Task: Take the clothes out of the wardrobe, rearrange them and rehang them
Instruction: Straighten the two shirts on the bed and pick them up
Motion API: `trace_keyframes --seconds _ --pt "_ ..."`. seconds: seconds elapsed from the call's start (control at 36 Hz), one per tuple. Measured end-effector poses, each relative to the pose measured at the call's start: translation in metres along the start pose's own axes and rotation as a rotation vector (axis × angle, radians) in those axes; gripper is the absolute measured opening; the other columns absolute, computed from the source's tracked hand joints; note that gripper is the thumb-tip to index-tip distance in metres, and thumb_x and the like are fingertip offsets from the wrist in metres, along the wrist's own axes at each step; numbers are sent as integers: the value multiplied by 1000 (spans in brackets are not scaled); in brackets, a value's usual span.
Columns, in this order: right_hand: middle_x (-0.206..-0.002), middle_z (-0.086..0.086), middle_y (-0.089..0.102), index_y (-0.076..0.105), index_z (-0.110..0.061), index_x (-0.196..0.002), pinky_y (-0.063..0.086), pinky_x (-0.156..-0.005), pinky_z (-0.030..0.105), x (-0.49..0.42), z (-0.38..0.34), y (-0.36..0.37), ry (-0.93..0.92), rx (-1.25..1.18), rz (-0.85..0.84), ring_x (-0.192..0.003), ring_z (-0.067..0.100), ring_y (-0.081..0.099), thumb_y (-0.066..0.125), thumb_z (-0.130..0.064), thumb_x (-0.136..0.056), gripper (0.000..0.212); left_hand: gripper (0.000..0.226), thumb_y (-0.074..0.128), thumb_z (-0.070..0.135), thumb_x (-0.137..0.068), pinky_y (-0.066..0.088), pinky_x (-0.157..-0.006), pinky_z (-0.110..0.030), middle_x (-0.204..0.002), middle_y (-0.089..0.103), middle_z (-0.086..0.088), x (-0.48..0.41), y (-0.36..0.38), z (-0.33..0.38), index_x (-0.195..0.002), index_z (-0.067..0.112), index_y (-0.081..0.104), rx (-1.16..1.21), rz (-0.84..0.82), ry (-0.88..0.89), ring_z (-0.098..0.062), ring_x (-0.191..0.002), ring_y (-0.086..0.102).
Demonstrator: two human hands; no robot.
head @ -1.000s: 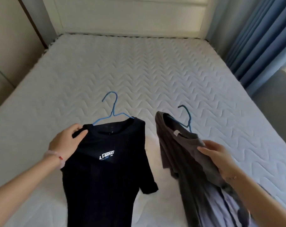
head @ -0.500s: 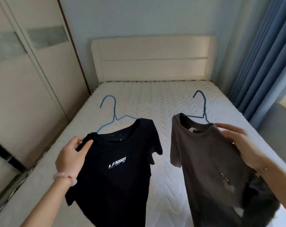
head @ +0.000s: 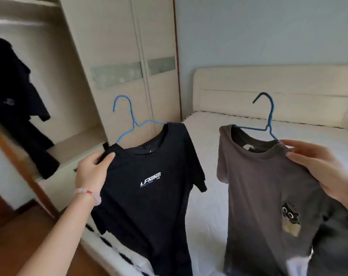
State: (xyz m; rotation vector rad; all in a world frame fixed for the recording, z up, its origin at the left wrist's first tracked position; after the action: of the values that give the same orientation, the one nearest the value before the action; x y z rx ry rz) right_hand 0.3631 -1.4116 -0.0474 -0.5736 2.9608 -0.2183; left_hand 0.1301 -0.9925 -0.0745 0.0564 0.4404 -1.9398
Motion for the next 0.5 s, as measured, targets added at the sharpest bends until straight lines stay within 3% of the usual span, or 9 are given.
trace_keyframes --seconds 0.03,0.11,0.17,0.25,0.42,0.5 --pt "-103 13 71 72 -32 -93 57 -69 23 -1 1 10 -19 14 -33 -89 25 67 68 -22 -81 16 27 65 33 -81 39 -64 -29 -68 57 -1 8 -14 -2 -74 7 60 40 14 -27 -15 -69 49" --pt "-97 10 72 73 -31 -91 56 -65 21 -4 3 47 -28 54 -114 -93 31 66 66 -14 -82 21 14 68 26 -82 41 -65 -25 -78 63 1 27 -60 -12 -82 12 65 85 87 -83 -12 -76 54" --pt "-84 2 74 71 -32 -89 55 -59 17 -6 0 77 -34 75 -188 -89 31 65 58 -3 -87 32 13 70 26 -79 43 -73 -29 -87 66 0 36 -97 -19 -88 16 68 65 170 -118 -14 -83 57" --pt "-77 -5 74 69 -30 -95 55 -56 15 -7 -9 127 -54 114 -287 -85 29 65 56 -1 -89 32 12 72 25 -77 44 -76 -35 -82 67 -2 48 -156 -26 -79 15 66 42 298 -140 -18 -83 58" --pt "-99 10 70 65 -19 -115 55 -67 27 -2 -37 248 -129 81 -490 -89 28 64 55 -2 -90 32 14 67 26 -84 42 -76 -34 -91 63 -2 67 -263 -41 -86 13 63 37 450 -162 -19 -91 54" --pt "-99 9 70 67 -18 -111 56 -61 15 3 -50 318 -138 -4 -572 -84 22 65 56 0 -88 31 17 55 29 -91 39 -88 -36 -111 58 3 69 -317 -59 -104 21 62 48 549 -222 -19 -106 49"
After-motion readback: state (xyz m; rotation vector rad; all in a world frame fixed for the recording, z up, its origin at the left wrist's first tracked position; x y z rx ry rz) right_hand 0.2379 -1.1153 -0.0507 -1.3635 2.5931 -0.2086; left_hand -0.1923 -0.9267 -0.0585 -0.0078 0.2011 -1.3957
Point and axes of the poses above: each hand's wrist, its own x-axis away from the middle knuckle, its own y-axis out of the palm, z = x × y, the point moved 3 cm from there along -x, towards the middle knuckle
